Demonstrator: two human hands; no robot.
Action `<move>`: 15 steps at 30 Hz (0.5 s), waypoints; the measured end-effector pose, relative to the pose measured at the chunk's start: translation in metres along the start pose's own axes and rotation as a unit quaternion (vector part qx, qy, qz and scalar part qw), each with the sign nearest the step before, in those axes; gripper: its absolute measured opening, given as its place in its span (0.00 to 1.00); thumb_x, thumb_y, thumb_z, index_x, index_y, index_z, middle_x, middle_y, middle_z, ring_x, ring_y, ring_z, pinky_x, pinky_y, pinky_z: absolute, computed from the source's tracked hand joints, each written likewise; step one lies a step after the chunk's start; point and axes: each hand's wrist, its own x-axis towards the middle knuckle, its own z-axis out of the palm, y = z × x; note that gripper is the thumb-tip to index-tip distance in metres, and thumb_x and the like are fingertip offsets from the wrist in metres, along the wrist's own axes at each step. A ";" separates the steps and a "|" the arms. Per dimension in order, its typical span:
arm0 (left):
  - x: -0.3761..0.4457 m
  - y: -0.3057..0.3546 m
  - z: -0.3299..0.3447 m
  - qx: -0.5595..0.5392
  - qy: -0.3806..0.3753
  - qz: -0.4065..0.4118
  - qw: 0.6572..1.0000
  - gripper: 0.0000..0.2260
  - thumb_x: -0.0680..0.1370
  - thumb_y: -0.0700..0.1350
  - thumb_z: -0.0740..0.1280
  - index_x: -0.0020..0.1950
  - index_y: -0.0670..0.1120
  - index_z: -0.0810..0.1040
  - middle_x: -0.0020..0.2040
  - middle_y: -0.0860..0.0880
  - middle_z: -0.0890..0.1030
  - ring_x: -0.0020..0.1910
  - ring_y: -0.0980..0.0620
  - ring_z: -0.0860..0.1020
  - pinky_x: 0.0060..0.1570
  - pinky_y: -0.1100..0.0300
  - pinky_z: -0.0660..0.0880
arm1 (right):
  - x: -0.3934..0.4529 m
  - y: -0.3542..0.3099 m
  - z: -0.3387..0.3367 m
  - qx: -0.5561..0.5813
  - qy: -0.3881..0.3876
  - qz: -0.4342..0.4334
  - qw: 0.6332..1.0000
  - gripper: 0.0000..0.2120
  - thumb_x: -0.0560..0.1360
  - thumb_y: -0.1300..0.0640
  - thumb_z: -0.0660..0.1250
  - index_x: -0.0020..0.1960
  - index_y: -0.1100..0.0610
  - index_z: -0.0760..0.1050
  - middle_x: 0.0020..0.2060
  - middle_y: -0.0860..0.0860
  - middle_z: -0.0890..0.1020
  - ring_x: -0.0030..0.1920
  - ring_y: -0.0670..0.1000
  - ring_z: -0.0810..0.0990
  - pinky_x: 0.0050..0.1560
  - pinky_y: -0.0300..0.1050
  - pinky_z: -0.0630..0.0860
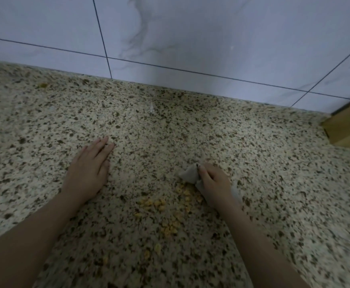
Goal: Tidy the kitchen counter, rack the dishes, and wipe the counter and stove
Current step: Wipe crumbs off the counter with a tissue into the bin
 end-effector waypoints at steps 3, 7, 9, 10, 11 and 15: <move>-0.004 0.003 -0.001 -0.002 0.007 -0.009 1.000 0.22 0.82 0.48 0.52 0.76 0.46 0.59 0.76 0.49 0.60 0.75 0.53 0.57 0.75 0.53 0.50 | -0.021 -0.005 0.005 0.010 -0.003 0.010 1.000 0.20 0.81 0.57 0.57 0.30 0.60 0.67 0.27 0.52 0.70 0.29 0.45 0.67 0.29 0.36 0.60; -0.018 0.011 -0.004 -0.024 0.014 -0.021 0.999 0.22 0.82 0.45 0.55 0.76 0.43 0.59 0.75 0.45 0.62 0.75 0.48 0.59 0.75 0.51 0.52 | -0.057 -0.009 0.012 0.032 -0.009 0.022 0.999 0.20 0.81 0.58 0.57 0.30 0.58 0.67 0.28 0.50 0.71 0.30 0.45 0.69 0.30 0.34 0.62; -0.029 0.013 -0.007 -0.036 0.011 -0.040 0.999 0.22 0.82 0.45 0.55 0.76 0.42 0.60 0.75 0.44 0.62 0.75 0.48 0.59 0.75 0.50 0.52 | -0.074 -0.013 0.013 0.042 -0.018 0.035 0.998 0.19 0.81 0.58 0.57 0.33 0.62 0.70 0.30 0.54 0.73 0.31 0.48 0.69 0.32 0.38 0.61; -0.036 0.014 -0.008 -0.039 0.012 -0.040 0.998 0.22 0.82 0.45 0.55 0.75 0.42 0.61 0.75 0.44 0.62 0.75 0.48 0.59 0.75 0.50 0.53 | -0.079 -0.015 0.014 0.050 -0.017 0.042 0.998 0.19 0.81 0.58 0.57 0.32 0.62 0.70 0.29 0.54 0.72 0.29 0.49 0.67 0.32 0.40 0.61; -0.044 0.016 -0.009 -0.042 0.015 -0.035 0.998 0.22 0.82 0.46 0.54 0.75 0.41 0.62 0.75 0.44 0.63 0.74 0.47 0.60 0.74 0.49 0.54 | -0.083 -0.017 0.014 0.068 -0.015 0.057 0.996 0.20 0.81 0.59 0.57 0.31 0.61 0.69 0.28 0.53 0.71 0.29 0.49 0.66 0.32 0.42 0.61; -0.077 0.018 -0.012 -0.060 0.005 -0.026 0.998 0.25 0.78 0.50 0.52 0.72 0.40 0.66 0.74 0.44 0.65 0.74 0.47 0.62 0.74 0.49 0.55 | -0.079 -0.026 -0.008 0.237 0.055 0.240 0.940 0.17 0.79 0.54 0.61 0.35 0.57 0.79 0.31 0.49 0.78 0.32 0.47 0.76 0.30 0.38 0.70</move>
